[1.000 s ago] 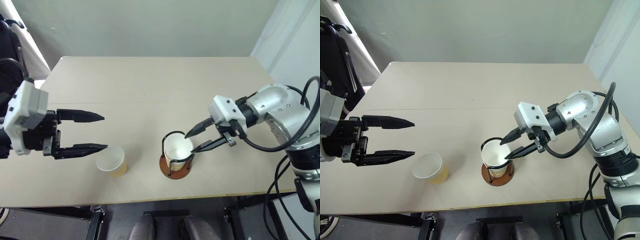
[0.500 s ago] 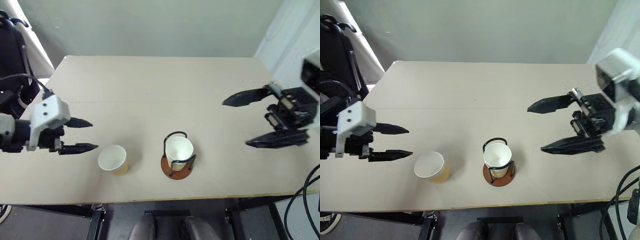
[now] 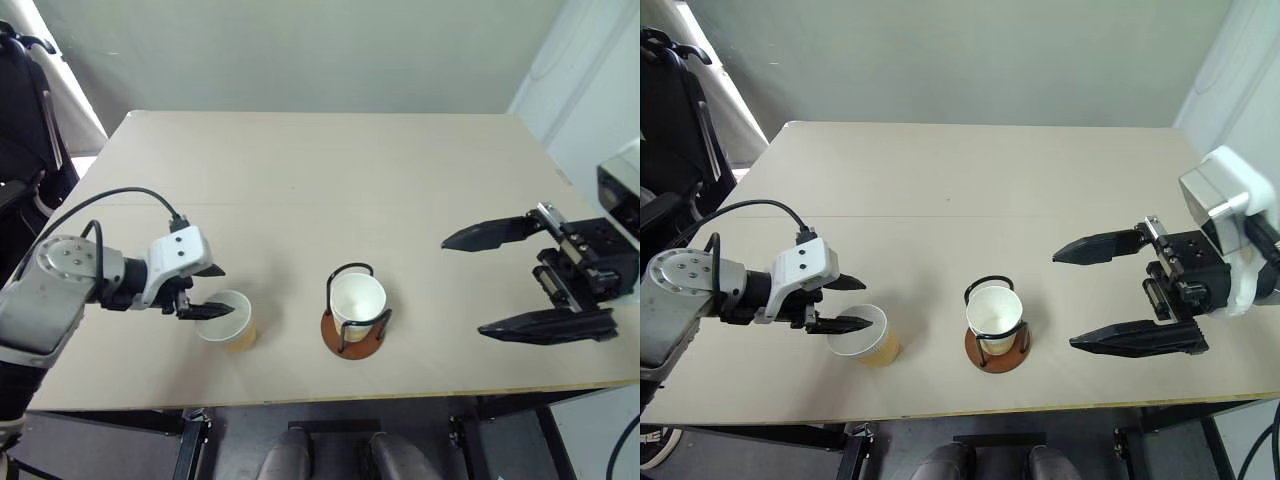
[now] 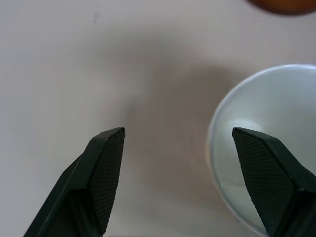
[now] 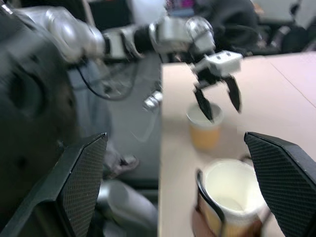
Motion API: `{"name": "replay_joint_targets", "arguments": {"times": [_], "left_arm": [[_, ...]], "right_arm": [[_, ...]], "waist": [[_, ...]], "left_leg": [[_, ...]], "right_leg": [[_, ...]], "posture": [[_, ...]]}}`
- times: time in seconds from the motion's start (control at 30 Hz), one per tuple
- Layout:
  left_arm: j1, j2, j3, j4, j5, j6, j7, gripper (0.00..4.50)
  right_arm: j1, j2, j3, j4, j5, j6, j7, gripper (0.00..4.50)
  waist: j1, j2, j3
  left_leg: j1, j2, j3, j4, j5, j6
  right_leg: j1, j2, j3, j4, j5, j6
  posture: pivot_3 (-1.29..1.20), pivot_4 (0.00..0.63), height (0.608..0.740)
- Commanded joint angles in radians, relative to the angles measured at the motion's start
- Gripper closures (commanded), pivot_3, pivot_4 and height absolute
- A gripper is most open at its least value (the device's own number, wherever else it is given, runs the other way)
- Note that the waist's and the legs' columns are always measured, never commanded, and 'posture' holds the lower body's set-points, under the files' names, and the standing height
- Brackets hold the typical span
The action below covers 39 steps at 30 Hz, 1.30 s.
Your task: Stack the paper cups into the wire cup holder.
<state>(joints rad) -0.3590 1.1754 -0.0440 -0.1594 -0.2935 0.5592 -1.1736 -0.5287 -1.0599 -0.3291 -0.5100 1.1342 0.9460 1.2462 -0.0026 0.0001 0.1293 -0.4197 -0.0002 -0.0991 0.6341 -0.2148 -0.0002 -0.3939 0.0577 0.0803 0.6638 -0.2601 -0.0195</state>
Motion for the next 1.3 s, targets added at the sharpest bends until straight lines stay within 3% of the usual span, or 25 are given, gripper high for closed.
{"name": "replay_joint_targets", "arguments": {"times": [0.03, 0.13, 0.37, 0.4, 0.7, 0.93, 1.07, 1.3], "left_arm": [[-0.016, -0.008, 0.009, -0.045, -0.011, 0.017, -0.011, 0.95], [-0.022, -0.016, 0.012, -0.063, -0.024, 0.030, -0.024, 1.72], [-0.037, -0.018, 0.021, -0.076, -0.063, 0.037, -0.071, 4.36], [-0.043, -0.024, 0.026, -0.081, -0.080, 0.035, -0.083, 4.48], [-0.177, -0.068, 0.069, -0.061, -0.227, 0.011, -0.205, 4.48], [-0.574, -0.215, 0.017, 0.111, -0.296, -0.044, -0.364, 4.48], [-0.878, -0.346, -0.097, 0.356, -0.312, -0.186, -0.440, 4.48], [-0.973, -0.351, -0.405, 0.420, -0.437, -0.336, -0.441, 4.48]], "right_arm": [[0.039, -0.045, -0.011, -0.021, -0.055, -0.056, 0.030, 0.00], [0.062, -0.060, -0.007, -0.018, -0.089, -0.087, 0.036, 0.00], [0.067, -0.069, 0.006, 0.006, -0.110, -0.126, 0.057, 0.00], [0.067, -0.069, 0.007, 0.008, -0.111, -0.129, 0.058, 0.00], [0.107, -0.084, -0.075, -0.003, -0.066, -0.116, 0.048, 0.00], [0.147, -0.102, -0.133, -0.032, -0.034, -0.107, 0.013, 0.00], [0.186, -0.105, -0.181, -0.065, -0.011, -0.096, -0.026, 0.00], [0.213, -0.105, -0.200, -0.100, 0.015, -0.091, -0.099, 0.00]], "waist": [[0.001, 0.000, 0.000], [0.002, 0.000, 0.000], [0.002, 0.000, 0.000], [0.002, 0.000, 0.000], [0.007, 0.000, 0.000], [0.018, -0.001, 0.000], [0.023, 0.000, 0.000], [0.013, 0.001, 0.001]], "left_leg": [[0.000, 0.000, 0.000, 0.000, 0.000, 0.000], [0.000, 0.000, 0.000, 0.002, 0.000, 0.001], [0.000, -0.001, 0.000, 0.005, -0.001, 0.001], [0.000, -0.001, 0.000, 0.005, -0.001, 0.001], [0.000, -0.001, 0.000, 0.007, -0.001, 0.002], [-0.001, -0.002, -0.002, 0.013, -0.003, 0.005], [-0.001, -0.003, -0.003, 0.015, -0.005, 0.008], [-0.004, -0.005, 0.002, 0.018, -0.008, 0.014]], "right_leg": [[0.000, 0.000, 0.000, 0.000, 0.000, 0.000], [0.001, 0.000, 0.000, 0.000, 0.000, 0.002], [0.002, 0.000, 0.000, 0.000, 0.001, 0.003], [0.002, 0.000, 0.000, 0.000, 0.001, 0.003], [0.003, 0.000, 0.000, 0.000, 0.001, 0.004], [0.006, 0.000, 0.000, 0.000, 0.002, 0.007], [0.008, -0.001, 0.001, -0.002, 0.002, 0.011], [0.007, -0.004, 0.004, -0.003, -0.001, 0.018]], "posture": [[0.00, 0.150, 0.740], [0.00, 0.150, 0.740], [0.00, 0.150, 0.740], [0.00, 0.150, 0.740], [0.00, 0.150, 0.740], [0.00, 0.150, 0.740], [0.00, 0.150, 0.740], [0.00, 0.150, 0.740]]}}
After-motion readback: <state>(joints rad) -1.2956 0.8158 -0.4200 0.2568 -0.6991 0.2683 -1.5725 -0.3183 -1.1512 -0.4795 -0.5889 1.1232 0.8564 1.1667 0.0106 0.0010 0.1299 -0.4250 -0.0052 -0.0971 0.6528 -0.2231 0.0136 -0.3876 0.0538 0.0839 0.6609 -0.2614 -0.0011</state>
